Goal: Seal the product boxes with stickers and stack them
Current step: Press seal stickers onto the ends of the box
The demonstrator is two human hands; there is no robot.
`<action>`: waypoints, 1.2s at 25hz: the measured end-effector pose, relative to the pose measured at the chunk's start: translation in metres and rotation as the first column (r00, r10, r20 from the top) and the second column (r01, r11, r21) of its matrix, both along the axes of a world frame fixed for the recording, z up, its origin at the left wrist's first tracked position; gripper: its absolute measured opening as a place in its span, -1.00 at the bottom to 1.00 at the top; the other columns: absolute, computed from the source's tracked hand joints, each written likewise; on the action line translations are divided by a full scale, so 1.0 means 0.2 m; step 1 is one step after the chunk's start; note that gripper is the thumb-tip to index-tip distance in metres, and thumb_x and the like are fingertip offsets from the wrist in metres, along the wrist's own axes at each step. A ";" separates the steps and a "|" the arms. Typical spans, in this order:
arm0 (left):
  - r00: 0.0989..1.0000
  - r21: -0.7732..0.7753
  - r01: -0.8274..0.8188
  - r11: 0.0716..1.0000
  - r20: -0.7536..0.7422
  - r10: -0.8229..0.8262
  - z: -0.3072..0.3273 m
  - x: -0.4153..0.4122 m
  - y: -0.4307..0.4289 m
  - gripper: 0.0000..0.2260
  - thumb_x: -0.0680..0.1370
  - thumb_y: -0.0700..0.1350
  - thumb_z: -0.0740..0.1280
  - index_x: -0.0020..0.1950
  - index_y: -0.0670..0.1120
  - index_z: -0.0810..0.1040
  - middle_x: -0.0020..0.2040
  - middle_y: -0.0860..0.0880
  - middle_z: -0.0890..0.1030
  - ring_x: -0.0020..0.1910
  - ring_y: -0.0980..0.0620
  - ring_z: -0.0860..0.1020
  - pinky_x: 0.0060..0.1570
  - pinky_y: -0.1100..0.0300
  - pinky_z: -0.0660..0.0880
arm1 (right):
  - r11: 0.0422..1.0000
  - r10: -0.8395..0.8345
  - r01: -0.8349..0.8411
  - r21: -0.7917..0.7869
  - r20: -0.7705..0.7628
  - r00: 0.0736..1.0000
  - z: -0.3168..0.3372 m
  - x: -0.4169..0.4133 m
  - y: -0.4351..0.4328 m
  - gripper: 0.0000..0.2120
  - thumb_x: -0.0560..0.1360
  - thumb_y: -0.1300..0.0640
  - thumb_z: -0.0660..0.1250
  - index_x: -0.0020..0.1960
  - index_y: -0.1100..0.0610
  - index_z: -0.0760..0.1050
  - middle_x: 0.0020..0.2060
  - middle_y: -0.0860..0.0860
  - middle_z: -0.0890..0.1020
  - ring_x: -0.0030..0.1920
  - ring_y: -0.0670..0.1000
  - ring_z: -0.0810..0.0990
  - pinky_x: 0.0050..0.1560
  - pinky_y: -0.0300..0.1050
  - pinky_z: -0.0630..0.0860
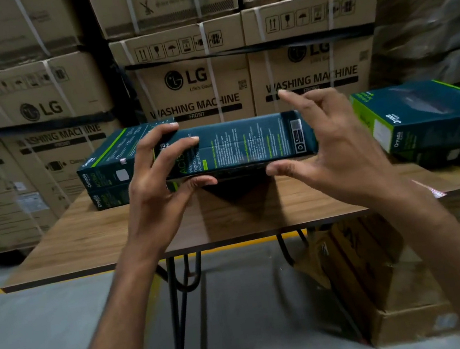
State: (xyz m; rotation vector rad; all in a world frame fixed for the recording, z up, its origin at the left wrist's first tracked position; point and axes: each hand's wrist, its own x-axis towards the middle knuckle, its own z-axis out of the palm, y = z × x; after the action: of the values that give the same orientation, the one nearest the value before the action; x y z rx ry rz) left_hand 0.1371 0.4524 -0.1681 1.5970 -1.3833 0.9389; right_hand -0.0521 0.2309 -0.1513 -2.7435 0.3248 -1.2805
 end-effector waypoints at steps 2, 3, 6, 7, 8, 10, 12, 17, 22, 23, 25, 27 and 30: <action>0.999 0.006 0.004 1.000 0.037 -0.005 0.03 0.01 0.01 -0.47 0.45 -0.18 0.62 0.37 -0.24 0.55 0.43 -0.28 0.43 0.49 -0.08 0.40 0.50 0.16 0.37 | 0.997 -0.027 0.023 -0.071 -0.049 0.998 0.04 -0.01 0.00 -0.15 0.38 -0.40 0.41 0.54 -0.02 0.34 0.33 0.03 0.42 0.30 0.01 0.42 0.19 0.11 0.57; 1.000 -0.027 0.009 1.000 0.020 -0.008 0.03 0.01 0.00 -0.44 0.45 -0.18 0.62 0.39 -0.24 0.52 0.45 -0.26 0.41 0.51 -0.11 0.39 0.50 0.09 0.39 | 0.998 -0.015 0.013 -0.066 -0.034 0.999 0.05 -0.01 0.01 -0.19 0.38 -0.39 0.42 0.50 -0.01 0.39 0.32 0.01 0.46 0.28 0.01 0.46 0.16 0.13 0.59; 0.944 -0.269 0.020 0.963 -0.311 -0.106 0.01 -0.04 -0.07 -0.27 0.44 -0.08 0.63 0.54 -0.06 0.38 0.59 -0.11 0.24 0.58 -0.08 0.30 0.44 -0.09 0.48 | 1.000 0.005 -0.004 -0.014 0.081 0.997 0.04 0.00 0.05 -0.26 0.39 -0.39 0.41 0.43 0.01 0.44 0.26 -0.03 0.58 0.18 -0.03 0.55 0.09 0.06 0.59; 0.900 -0.317 0.013 0.948 -0.410 -0.150 0.01 -0.07 -0.09 -0.22 0.44 -0.02 0.62 0.58 -0.04 0.34 0.61 -0.09 0.22 0.59 -0.02 0.30 0.46 -0.04 0.47 | 1.000 0.005 -0.006 0.016 0.109 0.994 0.03 0.00 0.07 -0.26 0.39 -0.39 0.43 0.41 0.01 0.45 0.23 -0.04 0.60 0.14 -0.05 0.56 0.06 0.01 0.58; 0.870 -0.329 0.000 0.944 -0.466 -0.162 0.01 -0.08 -0.11 -0.19 0.45 0.03 0.60 0.61 -0.04 0.30 0.60 -0.06 0.27 0.57 0.06 0.31 0.49 0.05 0.42 | 0.998 0.005 -0.012 0.054 0.127 0.992 0.02 0.00 0.09 -0.27 0.38 -0.37 0.45 0.40 0.02 0.45 0.20 -0.05 0.62 0.10 -0.07 0.56 0.03 -0.04 0.57; 0.827 -0.327 0.022 0.945 -0.525 -0.201 0.02 -0.11 -0.14 -0.15 0.46 0.05 0.57 0.64 -0.07 0.24 0.50 0.08 0.42 0.50 0.25 0.37 0.48 0.28 0.35 | 0.994 0.001 -0.015 0.106 0.133 0.991 0.01 -0.01 0.11 -0.26 0.35 -0.38 0.46 0.37 0.01 0.45 0.14 -0.08 0.63 0.04 -0.10 0.56 0.00 -0.06 0.59; 0.768 -0.374 0.076 0.924 -0.569 -0.293 0.05 -0.13 -0.15 -0.16 0.45 -0.03 0.59 0.61 -0.07 0.24 0.44 0.10 0.50 0.44 0.24 0.45 0.51 0.19 0.37 | 0.991 -0.035 0.019 0.130 0.124 0.992 0.03 -0.04 0.12 -0.27 0.32 -0.40 0.45 0.33 -0.02 0.43 0.09 -0.10 0.62 0.01 -0.09 0.57 -0.02 -0.04 0.59; 0.710 -0.366 0.267 0.892 -0.551 -0.439 0.19 -0.17 -0.25 -0.29 0.50 -0.26 0.56 0.54 -0.15 0.26 0.47 -0.07 0.47 0.49 0.10 0.45 0.50 0.04 0.43 | 0.977 -0.205 0.207 0.043 -0.046 0.978 0.13 -0.09 0.14 -0.23 0.37 -0.41 0.44 0.45 -0.08 0.36 0.16 -0.06 0.58 0.05 -0.06 0.52 0.05 -0.07 0.39; 0.619 -0.194 0.208 0.959 -0.733 -0.283 0.05 -0.23 -0.34 -0.49 0.57 0.26 0.43 0.46 0.11 0.49 0.37 0.07 0.61 0.39 0.12 0.55 0.41 -0.11 0.52 | 0.959 -0.237 0.232 0.161 0.012 0.971 0.15 -0.10 0.20 -0.34 0.32 -0.37 0.52 0.24 -0.07 0.37 0.03 -0.10 0.62 -0.03 -0.05 0.58 -0.09 -0.11 0.40; 0.589 -0.140 0.237 0.961 -0.766 -0.257 -0.01 -0.26 -0.33 -0.49 0.58 0.33 0.36 0.47 0.15 0.51 0.38 0.04 0.62 0.41 0.04 0.55 0.40 -0.17 0.51 | 0.954 -0.241 0.232 0.189 0.025 0.970 0.14 -0.09 0.21 -0.35 0.31 -0.35 0.53 0.20 -0.06 0.37 0.00 -0.12 0.62 -0.05 -0.05 0.58 -0.11 -0.11 0.40; 0.530 -0.071 0.342 0.937 -0.808 -0.255 -0.09 -0.31 -0.32 -0.50 0.62 0.32 0.23 0.54 0.23 0.44 0.45 0.07 0.56 0.47 0.04 0.49 0.44 -0.15 0.48 | 0.942 -0.243 0.220 0.253 0.065 0.968 0.12 -0.06 0.24 -0.38 0.32 -0.34 0.54 0.16 -0.05 0.36 -0.06 -0.14 0.59 -0.10 -0.07 0.55 -0.17 -0.11 0.40; 0.497 -0.032 0.457 0.889 -0.819 -0.286 -0.10 -0.36 -0.31 -0.51 0.62 0.30 0.14 0.57 0.32 0.35 0.52 0.27 0.44 0.53 0.21 0.38 0.52 -0.02 0.38 | 0.904 -0.254 0.193 0.380 0.116 0.960 0.11 -0.03 0.26 -0.38 0.33 -0.37 0.52 0.13 -0.04 0.34 -0.14 -0.16 0.55 -0.18 -0.11 0.53 -0.24 -0.13 0.42; 0.548 0.029 0.453 0.891 -0.798 -0.252 -0.09 -0.33 -0.33 -0.51 0.65 0.28 0.11 0.58 0.25 0.35 0.61 0.24 0.31 0.59 0.27 0.23 0.62 0.06 0.20 | 0.701 -0.273 0.108 0.704 0.126 0.954 0.05 0.02 0.26 -0.35 0.30 -0.37 0.54 0.13 0.01 0.38 -0.16 -0.20 0.53 -0.17 -0.14 0.53 -0.24 -0.12 0.41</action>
State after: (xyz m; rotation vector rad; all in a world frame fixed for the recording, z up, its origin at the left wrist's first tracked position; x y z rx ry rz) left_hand 0.0707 0.3873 -0.1861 1.5080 -1.1072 -0.2179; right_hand -0.0471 0.2822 -0.1414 -1.9413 0.8876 -1.1667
